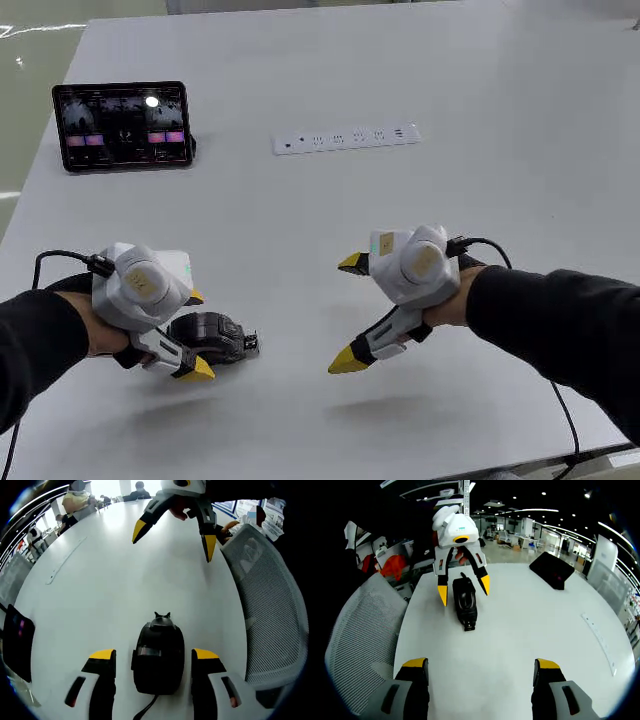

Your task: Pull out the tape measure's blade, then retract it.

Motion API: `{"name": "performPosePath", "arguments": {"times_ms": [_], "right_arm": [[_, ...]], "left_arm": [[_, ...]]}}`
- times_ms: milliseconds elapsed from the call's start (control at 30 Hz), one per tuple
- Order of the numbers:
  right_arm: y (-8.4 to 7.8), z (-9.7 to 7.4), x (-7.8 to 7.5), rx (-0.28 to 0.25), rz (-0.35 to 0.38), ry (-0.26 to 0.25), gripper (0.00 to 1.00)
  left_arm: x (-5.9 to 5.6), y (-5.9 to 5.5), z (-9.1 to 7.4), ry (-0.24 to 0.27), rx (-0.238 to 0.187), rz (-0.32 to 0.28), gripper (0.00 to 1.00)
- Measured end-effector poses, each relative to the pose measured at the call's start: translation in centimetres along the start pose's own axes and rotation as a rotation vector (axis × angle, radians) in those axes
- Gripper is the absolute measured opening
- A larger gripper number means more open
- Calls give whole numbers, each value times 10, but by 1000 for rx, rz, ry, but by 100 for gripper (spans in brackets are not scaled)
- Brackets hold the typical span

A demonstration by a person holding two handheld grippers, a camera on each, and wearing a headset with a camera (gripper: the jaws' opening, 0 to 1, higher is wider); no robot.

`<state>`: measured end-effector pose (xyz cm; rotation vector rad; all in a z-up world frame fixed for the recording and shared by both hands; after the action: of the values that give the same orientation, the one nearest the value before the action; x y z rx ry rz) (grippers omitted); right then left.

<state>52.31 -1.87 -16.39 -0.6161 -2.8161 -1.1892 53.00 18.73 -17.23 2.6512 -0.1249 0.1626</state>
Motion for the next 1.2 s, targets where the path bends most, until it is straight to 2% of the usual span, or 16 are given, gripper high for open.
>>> {"name": "performPosePath", "arguments": {"times_ms": [100,133,200,433,633,800,867,1200], "right_arm": [[6,9,1,4,-16,15,83],[9,13,2,4,-22,22,82],[13,19,3,7,-33,32,80],[19,41,7,21,-66,62,71],[26,62,14,44,-97,88,55],[33,77,22,56,-111,115,47],[33,82,23,74,-121,113,44],[32,95,22,96,-139,121,26]], "left_arm": [[0,1,0,-20,8,4,42],[-3,3,1,-53,4,15,35],[-2,2,2,-32,18,82,34],[-2,0,3,-28,25,63,34],[-3,0,4,-19,23,65,34],[-4,1,6,-2,51,87,33],[-4,1,6,-1,48,90,33],[-3,-1,6,0,43,86,33]]}}
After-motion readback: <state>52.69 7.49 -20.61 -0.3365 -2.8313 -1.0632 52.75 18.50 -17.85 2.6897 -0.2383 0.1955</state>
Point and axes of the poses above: the centre of the closed fingertips' face, and the gripper's own axes: z roughly forward along the fingers, x roughly to its left, y roughly out of its top, the point moved 7 cm from there along -z, roughly backward along the fingers, and after that the axes turned 14 degrees about z, right-handed, at the moved point
